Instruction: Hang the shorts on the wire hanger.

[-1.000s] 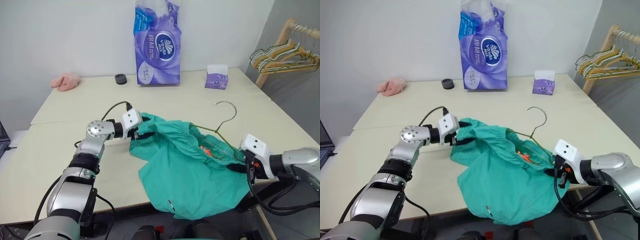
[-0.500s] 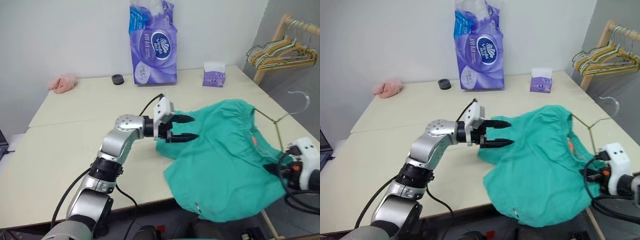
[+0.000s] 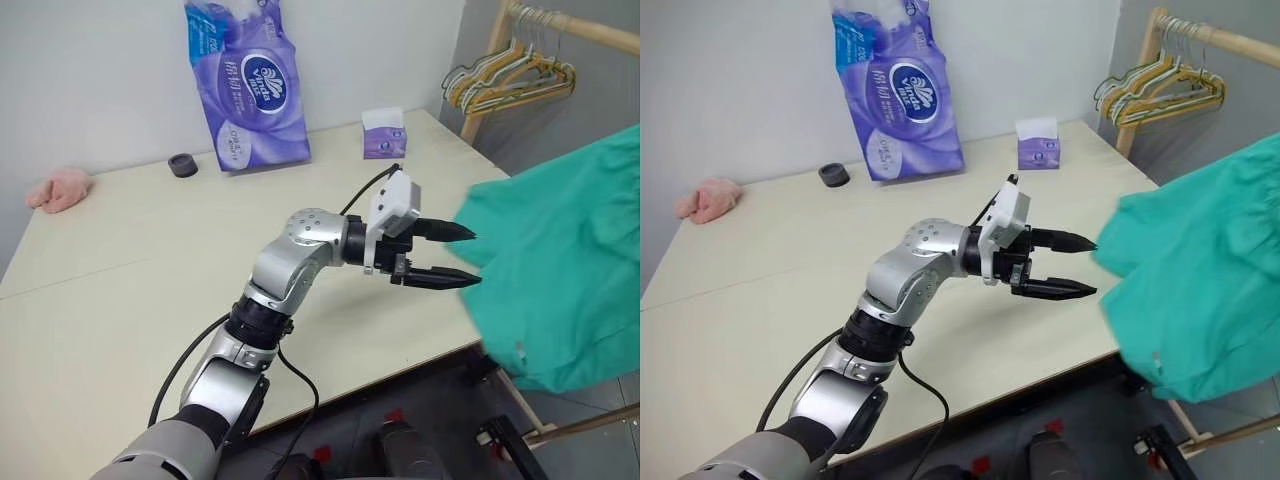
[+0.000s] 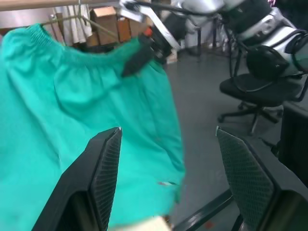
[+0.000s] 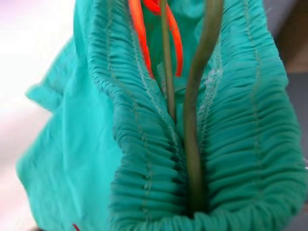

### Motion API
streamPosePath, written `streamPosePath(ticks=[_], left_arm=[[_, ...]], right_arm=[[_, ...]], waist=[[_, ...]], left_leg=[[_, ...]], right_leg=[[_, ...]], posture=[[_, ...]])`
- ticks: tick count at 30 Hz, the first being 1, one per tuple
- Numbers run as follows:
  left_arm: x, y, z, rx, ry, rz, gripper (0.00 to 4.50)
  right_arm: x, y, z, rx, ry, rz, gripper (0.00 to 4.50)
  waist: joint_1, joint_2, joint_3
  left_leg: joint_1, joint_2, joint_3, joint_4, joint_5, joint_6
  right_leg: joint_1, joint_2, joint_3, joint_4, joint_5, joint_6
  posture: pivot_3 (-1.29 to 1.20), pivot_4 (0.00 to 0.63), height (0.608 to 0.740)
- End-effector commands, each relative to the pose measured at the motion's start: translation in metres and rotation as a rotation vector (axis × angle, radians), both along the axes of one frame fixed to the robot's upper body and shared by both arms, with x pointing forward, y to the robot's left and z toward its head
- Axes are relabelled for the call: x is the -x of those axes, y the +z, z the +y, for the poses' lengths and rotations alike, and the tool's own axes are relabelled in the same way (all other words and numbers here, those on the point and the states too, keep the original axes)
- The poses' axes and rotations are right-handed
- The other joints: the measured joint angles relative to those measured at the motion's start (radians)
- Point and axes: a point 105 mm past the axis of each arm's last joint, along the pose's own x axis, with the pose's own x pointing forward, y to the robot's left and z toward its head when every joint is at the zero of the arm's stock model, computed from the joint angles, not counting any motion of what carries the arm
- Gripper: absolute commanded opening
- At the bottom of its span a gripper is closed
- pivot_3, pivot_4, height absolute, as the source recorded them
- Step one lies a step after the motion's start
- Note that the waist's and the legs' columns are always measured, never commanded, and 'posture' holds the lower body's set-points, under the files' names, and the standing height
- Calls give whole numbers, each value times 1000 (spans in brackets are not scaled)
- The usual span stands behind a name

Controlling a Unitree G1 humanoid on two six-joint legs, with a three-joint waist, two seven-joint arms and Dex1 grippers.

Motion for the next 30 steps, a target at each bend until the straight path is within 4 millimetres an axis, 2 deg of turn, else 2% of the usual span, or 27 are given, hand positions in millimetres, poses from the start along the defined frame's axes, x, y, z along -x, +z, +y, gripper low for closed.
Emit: streamPosePath(ticks=[1, 5, 10, 17, 25, 30], left_arm=[[5, 26, -7, 63, -5, -68, 3314], [6, 43, -15, 117, 15, -95, 3314], [8, 58, -23, 174, 45, -173, 3314], [10, 64, -32, 207, 57, -214, 3314], [18, 65, -40, 220, 24, -216, 3314], [23, 61, -42, 206, -5, -230, 3314]], right_arm=[[4, 17, -26, -12, -145, -1, 0], [3, 27, -57, -19, -259, -13, 0], [-2, 31, -83, 25, -305, -6, 0], [-8, 28, -107, 116, -328, 29, 0], [-13, 8, -108, 76, -299, 108, 0], [-11, 7, -105, 26, -289, 98, 0]], waist=[[-5, -3, 6], [-8, -3, 21], [-17, -1, 37], [-37, -2, 58], [-38, -3, 63], [-37, -3, 63]], left_leg=[[0, 0, 0, 0, 0, 0], [3, 1, 10, -1, -2, 3], [8, 0, 23, -1, -4, 7], [12, 0, 31, -2, -5, 8], [14, 0, 41, -3, -8, 12], [14, 0, 42, -2, -9, 12]], right_leg=[[0, 0, 1, 0, 0, 0], [-1, 1, 10, 0, 1, 4], [-1, 2, 21, -2, 3, 11], [-1, 2, 31, -1, 3, 14], [-2, 2, 42, -2, 3, 19], [-2, 2, 43, -2, 3, 20]], posture=[[-375, 164, 740], [-359, 174, 740], [-340, 188, 740], [-319, 197, 740], [-290, 192, 740], [-301, 180, 740]])
